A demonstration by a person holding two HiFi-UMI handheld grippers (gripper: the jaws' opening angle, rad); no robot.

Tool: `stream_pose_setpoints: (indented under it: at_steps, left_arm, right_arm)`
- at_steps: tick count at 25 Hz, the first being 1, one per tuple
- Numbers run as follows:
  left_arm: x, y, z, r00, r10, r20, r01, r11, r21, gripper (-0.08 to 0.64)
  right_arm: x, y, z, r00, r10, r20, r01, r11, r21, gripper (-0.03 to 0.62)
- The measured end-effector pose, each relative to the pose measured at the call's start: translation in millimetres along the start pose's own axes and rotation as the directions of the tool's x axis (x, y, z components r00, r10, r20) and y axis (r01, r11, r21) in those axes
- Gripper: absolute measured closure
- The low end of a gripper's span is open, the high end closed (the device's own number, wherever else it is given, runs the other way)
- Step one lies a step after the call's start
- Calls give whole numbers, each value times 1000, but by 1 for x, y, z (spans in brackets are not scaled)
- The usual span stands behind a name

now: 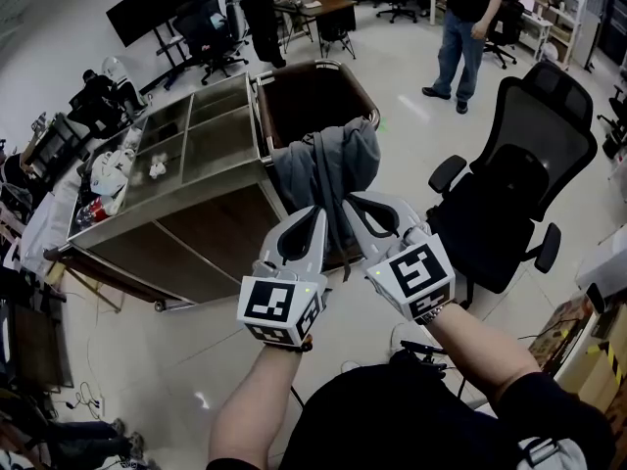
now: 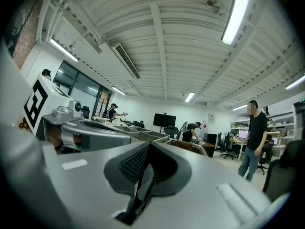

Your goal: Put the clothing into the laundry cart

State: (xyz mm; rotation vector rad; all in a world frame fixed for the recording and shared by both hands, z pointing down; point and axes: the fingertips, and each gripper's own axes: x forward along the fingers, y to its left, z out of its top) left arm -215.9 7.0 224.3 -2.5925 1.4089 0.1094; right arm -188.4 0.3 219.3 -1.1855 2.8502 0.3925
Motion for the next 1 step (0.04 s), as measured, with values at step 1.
stream_pose_setpoints:
  at_steps: [1]
  left_arm:
    - [-1, 0, 0, 1000, 0, -1, 0, 1000, 0, 558]
  right_arm:
    - [0, 1, 0, 1000, -1, -1, 1, 1000, -1, 592]
